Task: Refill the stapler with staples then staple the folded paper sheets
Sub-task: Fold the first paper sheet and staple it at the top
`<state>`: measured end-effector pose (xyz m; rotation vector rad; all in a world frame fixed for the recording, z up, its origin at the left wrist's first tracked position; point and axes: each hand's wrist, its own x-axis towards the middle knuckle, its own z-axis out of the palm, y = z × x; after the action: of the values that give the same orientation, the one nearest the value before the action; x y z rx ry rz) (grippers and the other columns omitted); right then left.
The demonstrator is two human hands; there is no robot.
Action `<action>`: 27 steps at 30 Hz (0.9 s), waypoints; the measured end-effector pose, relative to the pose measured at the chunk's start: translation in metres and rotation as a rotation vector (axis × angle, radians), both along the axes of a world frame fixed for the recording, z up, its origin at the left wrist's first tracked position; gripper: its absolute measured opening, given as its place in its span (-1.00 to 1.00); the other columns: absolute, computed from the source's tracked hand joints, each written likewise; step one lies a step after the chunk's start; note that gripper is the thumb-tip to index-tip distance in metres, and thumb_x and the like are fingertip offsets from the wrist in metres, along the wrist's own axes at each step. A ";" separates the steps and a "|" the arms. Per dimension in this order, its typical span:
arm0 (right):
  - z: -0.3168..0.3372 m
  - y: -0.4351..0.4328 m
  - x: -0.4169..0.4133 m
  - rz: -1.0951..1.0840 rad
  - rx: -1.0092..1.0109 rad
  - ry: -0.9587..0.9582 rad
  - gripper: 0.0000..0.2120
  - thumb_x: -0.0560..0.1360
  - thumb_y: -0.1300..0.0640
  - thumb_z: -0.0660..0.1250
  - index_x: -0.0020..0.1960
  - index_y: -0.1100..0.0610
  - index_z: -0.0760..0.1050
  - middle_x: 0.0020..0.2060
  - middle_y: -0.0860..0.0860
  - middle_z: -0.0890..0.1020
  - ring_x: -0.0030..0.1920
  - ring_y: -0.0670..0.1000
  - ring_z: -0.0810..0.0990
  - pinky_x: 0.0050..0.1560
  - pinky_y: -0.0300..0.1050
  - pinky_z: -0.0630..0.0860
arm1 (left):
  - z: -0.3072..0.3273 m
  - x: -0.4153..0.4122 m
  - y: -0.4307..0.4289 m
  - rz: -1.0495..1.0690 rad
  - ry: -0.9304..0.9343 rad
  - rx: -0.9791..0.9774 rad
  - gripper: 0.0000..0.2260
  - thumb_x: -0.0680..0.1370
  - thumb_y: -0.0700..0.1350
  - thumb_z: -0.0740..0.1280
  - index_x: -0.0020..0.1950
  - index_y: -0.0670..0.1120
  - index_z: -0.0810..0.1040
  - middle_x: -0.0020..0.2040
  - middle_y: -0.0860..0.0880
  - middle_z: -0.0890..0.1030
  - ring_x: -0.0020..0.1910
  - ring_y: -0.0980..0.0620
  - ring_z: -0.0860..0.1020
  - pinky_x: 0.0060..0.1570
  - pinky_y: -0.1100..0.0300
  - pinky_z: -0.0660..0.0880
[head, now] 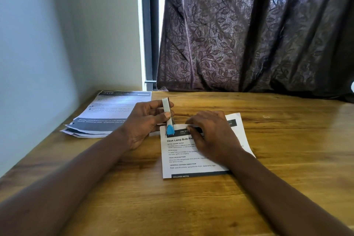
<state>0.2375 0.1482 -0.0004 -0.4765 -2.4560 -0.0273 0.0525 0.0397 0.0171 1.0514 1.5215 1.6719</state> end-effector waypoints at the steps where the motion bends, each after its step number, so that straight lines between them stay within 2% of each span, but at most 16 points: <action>1: 0.000 0.000 0.000 0.002 0.001 -0.002 -0.81 0.61 -0.01 0.28 0.18 -0.04 0.58 0.07 -0.12 0.65 0.13 -0.09 0.52 0.23 -0.16 0.20 | 0.000 0.001 0.000 0.002 0.002 0.002 -0.75 0.55 -0.32 0.39 0.16 -0.07 0.68 0.06 -0.19 0.72 0.08 -0.14 0.70 0.08 -0.10 0.66; 4: 0.000 0.000 0.000 0.007 0.011 -0.017 -0.81 0.61 -0.02 0.28 0.17 -0.05 0.58 0.08 -0.12 0.65 0.15 -0.09 0.52 0.26 -0.15 0.19 | 0.000 0.005 0.000 0.027 0.039 0.017 -0.76 0.55 -0.31 0.40 0.11 -0.03 0.69 0.07 -0.17 0.73 0.10 -0.11 0.70 0.04 0.01 0.68; 7: 0.001 0.001 0.000 0.012 0.007 -0.029 -0.82 0.61 -0.02 0.28 0.17 -0.06 0.58 0.09 -0.14 0.65 0.18 -0.10 0.51 0.32 -0.11 0.23 | -0.002 0.004 0.000 0.036 0.057 -0.008 -0.76 0.55 -0.29 0.42 0.16 -0.06 0.69 0.08 -0.15 0.73 0.10 -0.09 0.70 0.06 0.02 0.67; 11: 0.000 0.003 0.002 0.012 -0.036 0.035 -0.81 0.60 -0.05 0.28 0.15 -0.07 0.58 0.08 -0.15 0.65 0.17 -0.10 0.52 0.28 -0.13 0.22 | 0.004 0.002 -0.001 0.027 -0.079 0.043 -0.79 0.60 -0.24 0.37 0.21 -0.12 0.67 0.05 -0.17 0.71 0.02 -0.10 0.68 -0.02 0.03 0.66; 13: 0.000 0.005 0.000 0.010 -0.049 0.051 -0.79 0.59 -0.08 0.25 0.12 -0.07 0.58 0.05 -0.16 0.66 0.14 -0.09 0.54 0.28 -0.08 0.26 | 0.010 -0.001 -0.001 0.099 -0.127 0.132 -0.83 0.62 -0.22 0.33 0.12 -0.10 0.69 0.00 -0.16 0.68 0.01 -0.09 0.64 -0.06 0.07 0.62; 14: 0.000 0.006 0.000 0.010 -0.056 0.054 -0.78 0.58 -0.09 0.23 0.11 -0.06 0.58 0.04 -0.16 0.66 0.13 -0.09 0.55 0.28 -0.05 0.28 | 0.011 -0.005 -0.003 0.164 -0.081 0.151 -0.84 0.63 -0.21 0.31 0.06 -0.07 0.69 -0.02 -0.13 0.67 0.00 -0.07 0.62 -0.09 0.10 0.59; 15: 0.000 0.006 -0.001 0.010 -0.062 0.058 -0.77 0.57 -0.10 0.22 0.09 -0.06 0.58 0.03 -0.16 0.66 0.12 -0.08 0.56 0.28 -0.03 0.30 | 0.011 -0.010 -0.004 0.249 0.057 0.142 -0.84 0.64 -0.17 0.31 0.01 -0.04 0.69 -0.04 -0.09 0.67 -0.01 -0.05 0.61 -0.10 0.12 0.57; 18: 0.000 0.008 0.000 0.010 -0.067 0.106 -0.80 0.54 -0.07 0.25 0.04 -0.04 0.59 -0.01 -0.15 0.68 0.08 -0.07 0.58 0.22 0.02 0.35 | 0.003 -0.023 -0.009 0.386 0.659 0.005 -0.82 0.60 0.00 0.36 -0.01 -0.01 0.74 -0.07 0.00 0.73 -0.07 0.01 0.65 -0.04 0.05 0.58; 19: 0.000 0.008 0.000 0.008 -0.069 0.133 -0.82 0.53 -0.05 0.26 0.01 -0.03 0.59 -0.04 -0.15 0.68 0.05 -0.05 0.59 0.20 0.03 0.37 | 0.001 -0.024 -0.011 0.381 0.789 -0.061 -0.80 0.58 0.05 0.37 0.02 -0.02 0.74 -0.06 0.02 0.73 -0.10 0.04 0.65 -0.04 0.04 0.59; 21: 0.002 0.009 0.000 0.004 -0.065 0.182 -0.84 0.51 -0.03 0.27 -0.03 -0.01 0.59 -0.09 -0.14 0.67 0.01 -0.04 0.60 0.17 0.07 0.39 | -0.002 -0.023 -0.013 0.304 0.931 -0.185 -0.77 0.55 0.12 0.41 0.05 0.02 0.74 -0.08 0.09 0.70 -0.13 0.11 0.61 -0.09 0.09 0.57; 24: 0.004 0.009 0.002 -0.005 -0.049 0.217 -0.85 0.53 -0.03 0.27 -0.04 -0.01 0.58 -0.12 -0.14 0.65 -0.03 -0.06 0.58 0.16 0.04 0.38 | 0.002 -0.017 -0.014 0.160 1.074 -0.306 -0.81 0.52 0.18 0.42 -0.11 0.10 0.71 -0.23 0.20 0.62 -0.22 0.14 0.57 -0.19 0.15 0.50; 27: 0.005 0.010 0.004 -0.012 -0.050 0.241 -0.84 0.54 -0.03 0.25 -0.04 -0.01 0.57 -0.13 -0.15 0.64 -0.05 -0.07 0.56 0.14 0.03 0.38 | 0.003 -0.011 -0.015 0.155 1.092 -0.378 -0.70 0.57 0.28 0.30 0.02 0.13 0.71 -0.10 0.20 0.62 -0.14 0.16 0.55 -0.08 0.13 0.51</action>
<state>0.2416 0.1579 0.0050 -0.4866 -2.2214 0.0820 0.0410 0.0245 0.0205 1.7745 2.4932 0.7719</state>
